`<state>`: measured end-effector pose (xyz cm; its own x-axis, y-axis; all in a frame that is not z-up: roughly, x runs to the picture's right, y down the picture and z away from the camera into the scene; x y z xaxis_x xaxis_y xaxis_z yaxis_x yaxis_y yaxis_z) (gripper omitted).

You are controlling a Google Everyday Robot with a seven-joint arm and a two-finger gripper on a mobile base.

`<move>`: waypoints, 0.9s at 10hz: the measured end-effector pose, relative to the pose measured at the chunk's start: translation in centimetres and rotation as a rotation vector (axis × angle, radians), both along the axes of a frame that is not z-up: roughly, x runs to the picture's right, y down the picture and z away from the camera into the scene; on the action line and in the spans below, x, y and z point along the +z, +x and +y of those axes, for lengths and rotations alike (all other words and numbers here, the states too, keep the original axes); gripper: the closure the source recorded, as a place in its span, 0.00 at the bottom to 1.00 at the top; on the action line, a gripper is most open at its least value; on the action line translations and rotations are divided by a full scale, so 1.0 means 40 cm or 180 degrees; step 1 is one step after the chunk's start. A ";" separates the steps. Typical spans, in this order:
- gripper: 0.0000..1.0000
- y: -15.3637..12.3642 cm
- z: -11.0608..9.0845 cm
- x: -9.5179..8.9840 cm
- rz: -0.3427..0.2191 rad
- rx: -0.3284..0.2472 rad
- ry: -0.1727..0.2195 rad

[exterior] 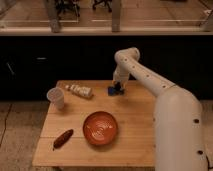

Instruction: Place the eraser on the white sponge

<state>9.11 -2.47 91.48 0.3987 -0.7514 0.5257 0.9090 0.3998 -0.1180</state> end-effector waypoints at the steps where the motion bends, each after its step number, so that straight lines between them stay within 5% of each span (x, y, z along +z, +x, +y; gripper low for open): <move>1: 1.00 -0.008 0.002 0.002 -0.0008 -0.0021 -0.0001; 9: 1.00 -0.058 0.032 0.052 -0.0056 -0.0243 -0.0072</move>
<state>6.80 -1.17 93.56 0.3314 -0.7671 0.5493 0.9387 0.3267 -0.1101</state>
